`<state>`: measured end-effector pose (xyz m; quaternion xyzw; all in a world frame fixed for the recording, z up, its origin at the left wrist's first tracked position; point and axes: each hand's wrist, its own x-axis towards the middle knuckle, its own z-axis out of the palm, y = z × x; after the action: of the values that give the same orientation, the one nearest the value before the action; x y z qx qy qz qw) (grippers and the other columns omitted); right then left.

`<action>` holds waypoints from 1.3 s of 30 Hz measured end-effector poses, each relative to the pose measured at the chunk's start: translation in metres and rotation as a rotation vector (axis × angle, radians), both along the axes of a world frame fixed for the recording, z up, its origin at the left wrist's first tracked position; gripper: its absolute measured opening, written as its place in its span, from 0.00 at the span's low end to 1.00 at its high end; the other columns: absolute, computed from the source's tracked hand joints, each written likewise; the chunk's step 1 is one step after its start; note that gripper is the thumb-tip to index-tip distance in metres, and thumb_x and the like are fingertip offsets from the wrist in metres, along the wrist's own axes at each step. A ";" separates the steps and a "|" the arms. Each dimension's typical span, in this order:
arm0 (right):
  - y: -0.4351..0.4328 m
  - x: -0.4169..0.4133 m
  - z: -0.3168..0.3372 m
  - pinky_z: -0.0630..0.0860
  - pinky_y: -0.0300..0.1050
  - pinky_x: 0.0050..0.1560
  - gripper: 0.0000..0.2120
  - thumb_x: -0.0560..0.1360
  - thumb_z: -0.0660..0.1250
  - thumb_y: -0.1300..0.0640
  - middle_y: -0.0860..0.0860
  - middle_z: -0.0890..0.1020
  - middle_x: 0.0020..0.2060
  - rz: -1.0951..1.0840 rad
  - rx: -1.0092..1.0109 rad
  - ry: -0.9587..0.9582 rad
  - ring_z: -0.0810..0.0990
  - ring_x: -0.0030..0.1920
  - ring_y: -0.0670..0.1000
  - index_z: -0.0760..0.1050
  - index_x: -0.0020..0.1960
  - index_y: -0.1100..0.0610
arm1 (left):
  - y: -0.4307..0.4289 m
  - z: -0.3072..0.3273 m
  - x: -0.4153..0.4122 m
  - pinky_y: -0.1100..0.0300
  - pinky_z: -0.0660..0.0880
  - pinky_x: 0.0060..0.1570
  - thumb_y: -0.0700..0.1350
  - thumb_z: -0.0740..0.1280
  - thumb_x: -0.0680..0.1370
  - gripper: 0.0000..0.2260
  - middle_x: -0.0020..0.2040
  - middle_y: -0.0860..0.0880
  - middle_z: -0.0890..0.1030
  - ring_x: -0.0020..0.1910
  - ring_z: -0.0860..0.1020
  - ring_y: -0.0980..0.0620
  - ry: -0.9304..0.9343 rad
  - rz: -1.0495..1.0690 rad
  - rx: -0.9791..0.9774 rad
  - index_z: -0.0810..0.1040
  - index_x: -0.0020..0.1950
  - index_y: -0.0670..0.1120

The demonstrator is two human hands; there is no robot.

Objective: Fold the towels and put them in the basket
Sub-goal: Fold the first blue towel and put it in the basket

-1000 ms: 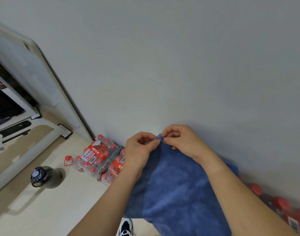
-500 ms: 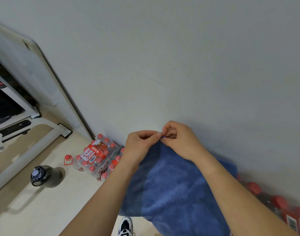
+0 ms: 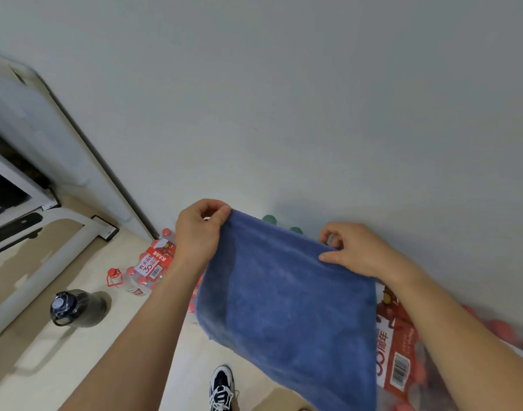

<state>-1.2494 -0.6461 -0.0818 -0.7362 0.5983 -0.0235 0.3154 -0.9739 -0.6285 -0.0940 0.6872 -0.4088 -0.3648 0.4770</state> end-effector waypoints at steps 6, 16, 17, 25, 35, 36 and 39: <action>0.003 -0.027 0.013 0.66 0.46 0.33 0.14 0.71 0.71 0.48 0.52 0.79 0.30 0.127 0.116 0.270 0.73 0.31 0.49 0.75 0.33 0.56 | -0.001 0.003 0.001 0.61 0.69 0.37 0.44 0.65 0.79 0.05 0.35 0.53 0.79 0.34 0.74 0.55 -0.030 -0.015 0.009 0.78 0.43 0.49; -0.023 0.047 0.085 0.68 0.47 0.36 0.18 0.78 0.61 0.49 0.49 0.76 0.31 0.234 -0.205 0.189 0.76 0.37 0.55 0.67 0.30 0.53 | 0.024 0.048 0.064 0.44 0.77 0.43 0.47 0.64 0.77 0.05 0.40 0.49 0.81 0.37 0.77 0.49 -0.030 0.418 -0.143 0.76 0.41 0.54; -0.028 0.061 0.095 0.69 0.48 0.37 0.18 0.78 0.61 0.49 0.49 0.76 0.32 0.240 -0.261 0.158 0.77 0.39 0.56 0.68 0.31 0.53 | 0.027 0.057 0.073 0.45 0.78 0.41 0.47 0.64 0.78 0.06 0.39 0.48 0.80 0.35 0.77 0.49 -0.022 0.463 -0.184 0.75 0.41 0.54; -0.038 0.116 0.152 0.81 0.48 0.34 0.10 0.78 0.61 0.56 0.54 0.79 0.33 0.179 -0.376 -0.299 0.79 0.31 0.45 0.77 0.40 0.58 | 0.066 0.120 0.117 0.63 0.65 0.21 0.40 0.61 0.81 0.07 0.22 0.57 0.72 0.19 0.66 0.57 0.019 0.544 -0.524 0.71 0.44 0.47; -0.012 0.015 0.078 0.74 0.46 0.46 0.10 0.74 0.68 0.63 0.48 0.85 0.41 0.206 -0.175 -0.047 0.81 0.43 0.50 0.85 0.47 0.51 | 0.141 0.060 -0.002 0.69 0.72 0.32 0.31 0.69 0.74 0.07 0.32 0.52 0.81 0.29 0.78 0.59 0.004 -0.323 0.009 0.80 0.41 0.43; -0.001 0.002 0.068 0.73 0.43 0.47 0.12 0.73 0.68 0.65 0.47 0.85 0.43 0.237 -0.158 0.008 0.81 0.44 0.48 0.85 0.48 0.51 | 0.148 0.045 -0.016 0.66 0.74 0.37 0.32 0.69 0.73 0.07 0.33 0.51 0.82 0.33 0.81 0.57 -0.012 -0.403 0.075 0.80 0.41 0.44; 0.021 -0.041 0.032 0.73 0.41 0.48 0.17 0.69 0.66 0.68 0.48 0.86 0.46 0.264 -0.141 0.152 0.82 0.46 0.49 0.85 0.49 0.51 | 0.163 0.016 -0.052 0.62 0.77 0.43 0.34 0.71 0.72 0.08 0.35 0.48 0.84 0.38 0.83 0.50 -0.045 -0.546 0.176 0.81 0.40 0.46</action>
<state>-1.2902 -0.6248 -0.0499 -0.8285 0.5152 0.0320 0.2173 -1.0254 -0.4655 -0.0781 0.5985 -0.5557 -0.4986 0.2905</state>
